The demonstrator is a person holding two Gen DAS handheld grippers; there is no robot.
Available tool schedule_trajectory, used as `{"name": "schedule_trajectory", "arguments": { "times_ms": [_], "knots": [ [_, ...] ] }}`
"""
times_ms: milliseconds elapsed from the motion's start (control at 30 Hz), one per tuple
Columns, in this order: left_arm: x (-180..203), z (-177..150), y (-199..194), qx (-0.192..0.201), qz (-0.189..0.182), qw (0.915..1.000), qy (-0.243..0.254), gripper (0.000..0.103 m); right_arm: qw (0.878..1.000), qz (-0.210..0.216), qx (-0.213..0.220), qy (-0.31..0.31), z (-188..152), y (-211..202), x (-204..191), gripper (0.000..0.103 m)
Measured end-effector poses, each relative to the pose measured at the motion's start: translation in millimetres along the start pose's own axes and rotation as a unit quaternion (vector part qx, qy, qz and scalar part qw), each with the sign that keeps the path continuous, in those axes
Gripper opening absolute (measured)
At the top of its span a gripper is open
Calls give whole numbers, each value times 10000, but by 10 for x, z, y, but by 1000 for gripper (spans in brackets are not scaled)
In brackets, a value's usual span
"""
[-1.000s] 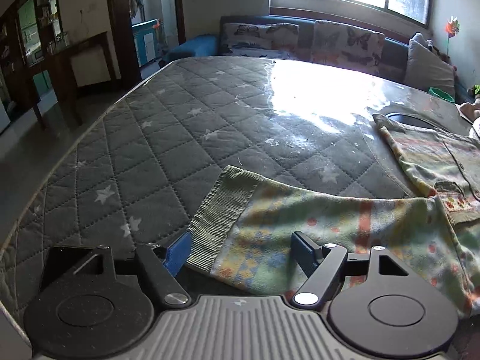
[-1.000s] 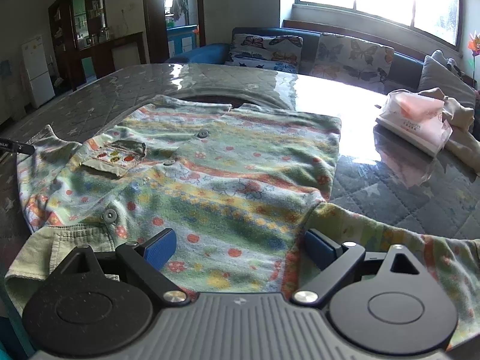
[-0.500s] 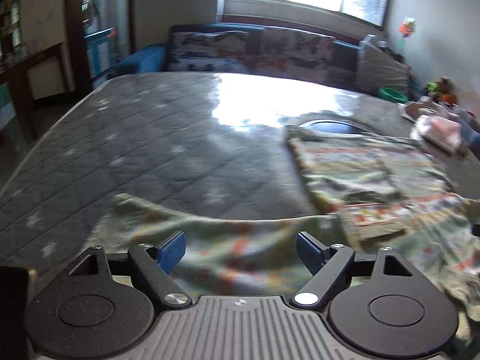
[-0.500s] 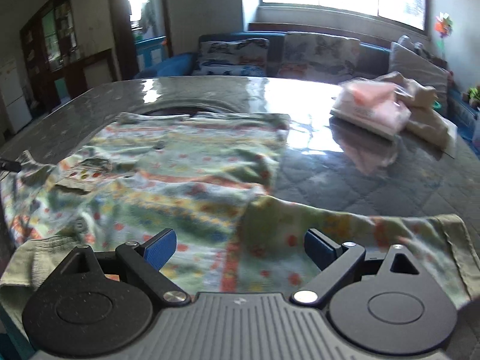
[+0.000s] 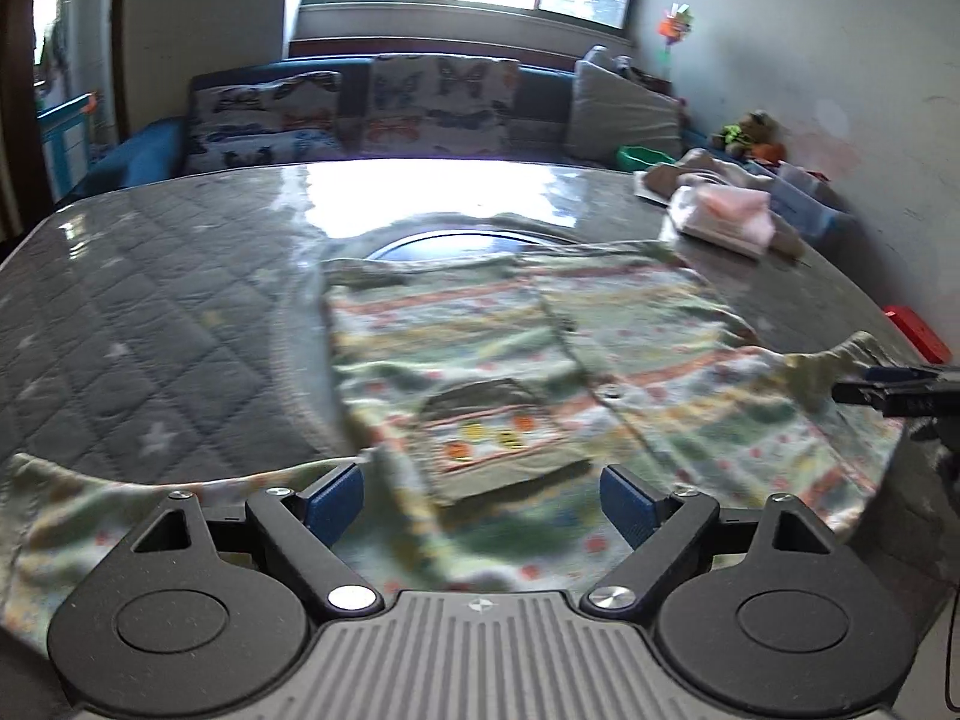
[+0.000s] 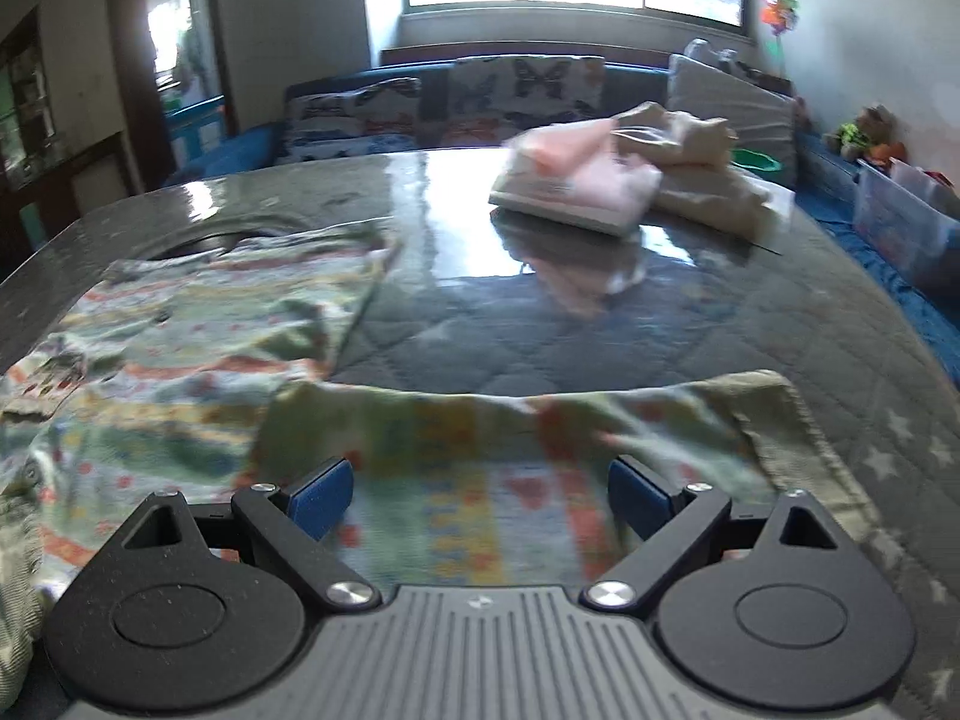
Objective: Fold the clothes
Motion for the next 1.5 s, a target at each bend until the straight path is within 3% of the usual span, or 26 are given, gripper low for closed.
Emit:
{"name": "schedule_trajectory", "arguments": {
  "times_ms": [300,533,733,1067,1267,1500],
  "knots": [
    [365,-5,68,-52,-326,9992,232,91,9985,-463,-2,294,-6,53,433,93],
    [676,-3,141,-110,-586,9971,481,92,9987,-323,157,365,173,127,490,93],
    [874,1,152,-104,-723,9951,660,95,9985,-447,26,305,164,216,554,93],
    [1069,-93,280,-353,-898,9933,630,101,9980,-529,84,341,-10,-9,512,98],
    [1142,-302,480,-722,-814,9918,669,101,9978,-629,169,76,-140,-26,453,103],
    [1198,-353,517,-742,-656,9917,819,103,9979,-610,204,92,-147,-31,456,103]
  ]
}}
Point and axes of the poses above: each gripper's, at about its wrist camera, not at the fingertips, and y roughly the way its jaws point, x to its right, z to its top, the point moved 7 cm from there along y, roughly the way its jaws point, and after that the axes turned 6 degrees about -y, right-handed, at the moved point
